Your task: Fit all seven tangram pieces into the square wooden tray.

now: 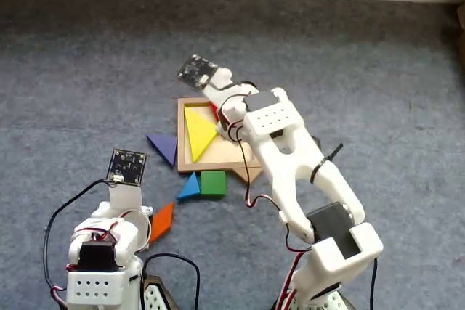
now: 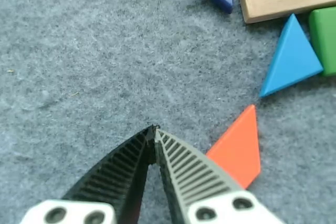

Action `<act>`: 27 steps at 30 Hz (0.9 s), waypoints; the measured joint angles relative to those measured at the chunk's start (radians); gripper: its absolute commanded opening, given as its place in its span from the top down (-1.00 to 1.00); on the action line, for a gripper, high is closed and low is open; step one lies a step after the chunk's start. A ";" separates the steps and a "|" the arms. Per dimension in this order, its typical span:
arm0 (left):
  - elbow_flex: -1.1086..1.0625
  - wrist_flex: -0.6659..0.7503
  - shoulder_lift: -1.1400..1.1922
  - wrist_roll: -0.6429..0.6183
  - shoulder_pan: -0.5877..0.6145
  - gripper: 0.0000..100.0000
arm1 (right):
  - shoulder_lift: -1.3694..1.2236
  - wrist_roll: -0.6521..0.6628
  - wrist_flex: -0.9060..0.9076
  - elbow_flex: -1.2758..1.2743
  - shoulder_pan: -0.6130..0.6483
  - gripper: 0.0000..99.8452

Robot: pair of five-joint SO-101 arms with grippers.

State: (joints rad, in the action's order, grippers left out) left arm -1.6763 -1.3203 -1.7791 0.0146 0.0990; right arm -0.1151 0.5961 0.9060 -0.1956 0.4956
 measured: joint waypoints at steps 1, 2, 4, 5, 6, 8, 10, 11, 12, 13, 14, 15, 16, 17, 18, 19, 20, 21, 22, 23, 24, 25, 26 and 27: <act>0.000 0.000 0.000 0.000 0.000 0.99 | 0.000 -0.049 0.000 0.000 -0.006 0.99; 0.000 0.000 0.000 0.000 0.000 0.99 | 0.000 -0.092 0.000 0.000 -0.012 0.99; 0.000 0.000 0.000 0.000 0.000 0.99 | -0.002 -0.167 0.000 0.000 -0.020 0.99; 0.000 0.000 0.000 0.000 0.000 0.99 | -0.012 -0.201 0.000 0.000 -0.025 0.99; 0.000 0.000 0.000 0.000 0.000 0.99 | -0.031 -0.235 0.000 0.000 -0.032 0.99; 0.000 0.000 0.000 0.000 0.000 0.99 | -0.089 -0.302 -0.025 0.000 -0.048 0.99; 0.000 0.000 0.000 0.000 0.000 0.99 | -0.146 -0.371 -0.054 0.011 -0.060 0.99; 0.000 0.000 0.000 0.000 0.000 0.99 | -0.167 -0.405 -0.068 0.021 -0.063 0.99; 0.000 0.000 0.000 0.000 0.000 0.99 | -0.186 -0.437 -0.077 0.032 -0.066 0.99; 0.000 0.000 0.000 0.000 0.000 0.99 | -0.206 -0.462 -0.084 0.051 -0.068 0.99; 0.000 0.000 0.000 0.000 0.000 0.99 | -0.226 -0.480 -0.089 0.071 -0.068 0.99; 0.000 0.000 0.000 0.000 0.000 0.99 | -0.245 -0.488 -0.092 0.092 -0.068 0.99; 0.000 0.000 0.000 0.000 0.000 0.99 | -0.261 -0.493 -0.097 0.110 -0.068 0.99; 0.000 0.000 0.000 0.000 0.000 0.99 | -0.275 -0.496 -0.095 0.130 -0.068 0.99; 0.000 0.000 0.000 0.000 0.000 0.99 | -0.284 -0.496 -0.095 0.149 -0.068 0.99; 0.000 0.000 0.000 0.000 0.000 0.99 | -0.288 -0.496 -0.095 0.163 -0.068 0.99; 0.000 0.000 0.000 0.000 0.000 0.99 | -0.292 -0.496 -0.095 0.173 -0.068 0.99; 0.000 0.000 0.000 0.000 0.000 0.99 | -0.296 -0.496 -0.095 0.181 -0.068 0.99; 0.000 0.000 0.000 0.000 0.000 0.99 | -0.298 -0.496 -0.095 0.189 -0.068 0.99; 0.000 0.000 0.000 0.000 0.000 0.99 | -0.298 -0.496 -0.095 0.192 -0.068 0.99; 0.000 0.000 0.000 0.000 0.000 0.99 | -0.298 -0.496 -0.095 0.192 -0.068 0.99; 0.000 0.000 0.000 0.000 0.000 0.99 | -0.298 -0.496 -0.095 0.192 -0.068 0.99; 0.000 0.000 0.000 0.000 0.000 0.99 | -0.298 -0.496 -0.095 0.192 -0.068 0.99; 0.000 0.000 0.000 0.000 0.000 0.99 | -0.298 -0.496 -0.095 0.192 -0.068 0.99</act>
State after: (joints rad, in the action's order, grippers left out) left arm -1.6763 -1.3203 -1.7791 0.0146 0.0990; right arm -0.4127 0.1005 0.8109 -0.0038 0.4281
